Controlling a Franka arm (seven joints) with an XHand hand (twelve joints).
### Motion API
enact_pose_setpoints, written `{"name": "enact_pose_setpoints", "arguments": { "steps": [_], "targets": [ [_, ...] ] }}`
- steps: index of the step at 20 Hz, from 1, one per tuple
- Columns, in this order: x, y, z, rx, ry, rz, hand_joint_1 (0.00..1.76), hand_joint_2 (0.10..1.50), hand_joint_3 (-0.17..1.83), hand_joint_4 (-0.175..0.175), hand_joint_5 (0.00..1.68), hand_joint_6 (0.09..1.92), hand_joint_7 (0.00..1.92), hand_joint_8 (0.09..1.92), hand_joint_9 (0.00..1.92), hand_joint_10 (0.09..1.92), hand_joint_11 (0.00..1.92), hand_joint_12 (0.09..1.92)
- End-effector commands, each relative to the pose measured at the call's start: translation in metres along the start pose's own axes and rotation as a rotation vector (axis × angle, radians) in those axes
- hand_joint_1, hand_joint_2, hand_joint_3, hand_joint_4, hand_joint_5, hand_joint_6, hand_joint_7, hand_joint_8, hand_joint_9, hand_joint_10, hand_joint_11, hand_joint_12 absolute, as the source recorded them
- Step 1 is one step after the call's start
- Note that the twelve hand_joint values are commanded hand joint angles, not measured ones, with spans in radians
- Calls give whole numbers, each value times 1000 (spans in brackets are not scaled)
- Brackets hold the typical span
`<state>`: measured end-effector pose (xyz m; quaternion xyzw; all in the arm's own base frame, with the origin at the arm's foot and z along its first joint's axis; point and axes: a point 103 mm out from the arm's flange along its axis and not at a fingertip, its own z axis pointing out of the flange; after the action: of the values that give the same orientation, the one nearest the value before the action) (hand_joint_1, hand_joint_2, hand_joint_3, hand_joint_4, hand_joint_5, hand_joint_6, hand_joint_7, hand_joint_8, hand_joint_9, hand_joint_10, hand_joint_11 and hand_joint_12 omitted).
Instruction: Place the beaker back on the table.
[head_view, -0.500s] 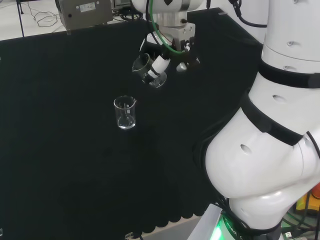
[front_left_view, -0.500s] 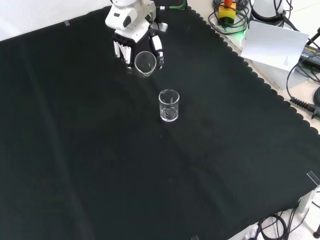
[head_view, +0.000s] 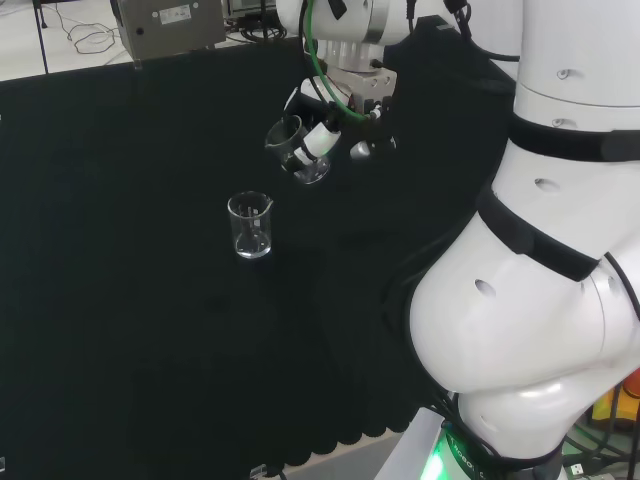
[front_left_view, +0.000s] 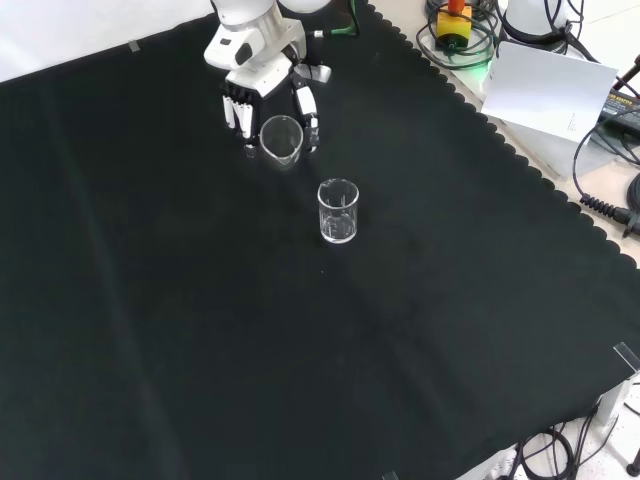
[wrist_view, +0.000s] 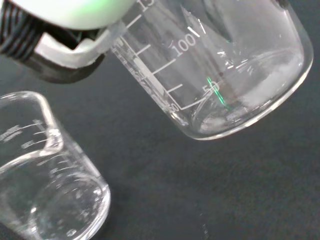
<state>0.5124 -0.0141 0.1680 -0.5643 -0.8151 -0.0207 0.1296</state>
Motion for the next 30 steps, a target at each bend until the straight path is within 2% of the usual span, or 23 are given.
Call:
{"name": "enact_pose_setpoints", "arguments": {
  "steps": [1, 6, 12, 17, 19, 26, 30],
  "targets": [
    [-1, 24, 35, -105, 101, 26, 1129, 667, 709, 111, 1196, 834, 1523, 432, 1594, 87, 1139, 887],
    [-16, 26, 45, -109, 201, -59, 1129, 668, 705, 110, 1198, 829, 1519, 429, 1588, 87, 1135, 889],
    [-22, 32, 49, -128, 274, -141, 1132, 670, 692, 106, 1209, 804, 1520, 423, 1587, 87, 1126, 897],
    [-20, 43, 63, -107, 329, -171, 1133, 671, 687, 105, 1212, 797, 1520, 420, 1579, 87, 1122, 898],
    [-17, 46, 69, -100, 316, -185, 1133, 671, 686, 105, 1212, 796, 1519, 419, 1577, 87, 1121, 898],
    [-16, 53, 76, -107, 334, -190, 1134, 671, 683, 105, 1215, 791, 1518, 416, 1573, 87, 1118, 898],
    [-19, 55, 85, -96, 335, -173, 1134, 672, 682, 104, 1216, 788, 1516, 414, 1572, 87, 1116, 898]
  ]
}}
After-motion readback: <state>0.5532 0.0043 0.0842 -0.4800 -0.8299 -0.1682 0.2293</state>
